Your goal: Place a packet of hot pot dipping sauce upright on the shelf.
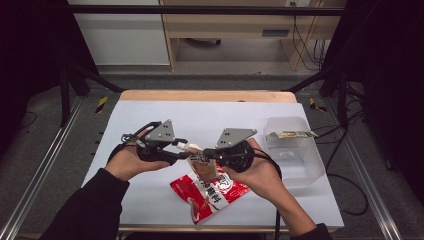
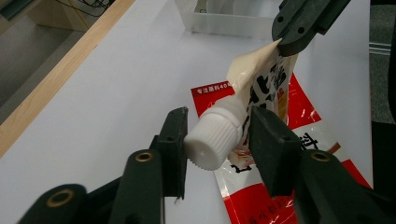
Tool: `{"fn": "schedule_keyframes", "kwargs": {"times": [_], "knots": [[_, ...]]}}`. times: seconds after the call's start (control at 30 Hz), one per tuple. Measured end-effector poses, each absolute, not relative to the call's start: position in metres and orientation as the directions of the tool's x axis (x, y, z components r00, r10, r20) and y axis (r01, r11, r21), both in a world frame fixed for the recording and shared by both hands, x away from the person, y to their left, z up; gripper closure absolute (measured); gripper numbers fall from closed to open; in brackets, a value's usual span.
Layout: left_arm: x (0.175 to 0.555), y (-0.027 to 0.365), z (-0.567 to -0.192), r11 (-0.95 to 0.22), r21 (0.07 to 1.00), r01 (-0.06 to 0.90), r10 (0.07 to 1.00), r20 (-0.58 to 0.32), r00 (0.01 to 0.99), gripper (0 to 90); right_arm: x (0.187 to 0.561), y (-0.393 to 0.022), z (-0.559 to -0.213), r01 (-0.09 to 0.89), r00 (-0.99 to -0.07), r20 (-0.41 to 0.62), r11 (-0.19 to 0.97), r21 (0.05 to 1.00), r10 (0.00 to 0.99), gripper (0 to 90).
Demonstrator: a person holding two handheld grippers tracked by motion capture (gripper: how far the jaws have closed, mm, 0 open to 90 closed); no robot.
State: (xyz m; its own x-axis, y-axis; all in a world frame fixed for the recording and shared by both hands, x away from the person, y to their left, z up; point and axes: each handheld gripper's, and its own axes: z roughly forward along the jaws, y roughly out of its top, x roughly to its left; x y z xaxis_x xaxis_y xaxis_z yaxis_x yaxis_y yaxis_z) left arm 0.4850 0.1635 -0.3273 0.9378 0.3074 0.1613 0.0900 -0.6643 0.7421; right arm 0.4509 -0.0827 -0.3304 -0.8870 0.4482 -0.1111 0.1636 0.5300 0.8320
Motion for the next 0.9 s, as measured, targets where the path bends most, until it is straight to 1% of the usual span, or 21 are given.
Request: {"fn": "schedule_keyframes", "kwargs": {"times": [0.07,0.27,0.43,0.6,0.63,0.67,0.77,0.9], "knots": [[0.486,0.165,-0.327,-0.662,0.743,0.097,0.305,0.148,0.941,62.9,0.452,-0.083,-0.331,0.164,-0.887,-0.111,0.529,0.833,0.449,90.0],[0.486,0.161,-0.327,-0.68,0.726,0.107,0.306,0.147,0.94,66.0,0.454,-0.085,-0.334,0.181,-0.882,-0.099,0.524,0.832,0.461,90.0],[0.485,0.158,-0.325,-0.667,0.735,0.117,0.313,0.134,0.94,66.9,0.454,-0.089,-0.334,0.189,-0.879,-0.089,0.514,0.837,0.468,90.0],[0.486,0.154,-0.324,-0.631,0.765,0.128,0.316,0.102,0.943,65.5,0.455,-0.092,-0.335,0.202,-0.88,-0.068,0.499,0.843,0.47,90.0],[0.486,0.153,-0.324,-0.632,0.764,0.128,0.315,0.102,0.944,66.8,0.454,-0.09,-0.336,0.2,-0.881,-0.073,0.509,0.837,0.467,90.0],[0.485,0.152,-0.325,-0.654,0.747,0.117,0.307,0.121,0.944,68.4,0.453,-0.089,-0.337,0.197,-0.877,-0.083,0.512,0.836,0.473,90.0],[0.486,0.152,-0.327,-0.649,0.75,0.126,0.303,0.103,0.947,69.2,0.454,-0.09,-0.338,0.205,-0.877,-0.073,0.507,0.837,0.474,90.0],[0.487,0.152,-0.328,-0.662,0.74,0.121,0.307,0.12,0.944,67.4,0.455,-0.09,-0.339,0.207,-0.879,-0.066,0.503,0.839,0.472,90.0]]}}
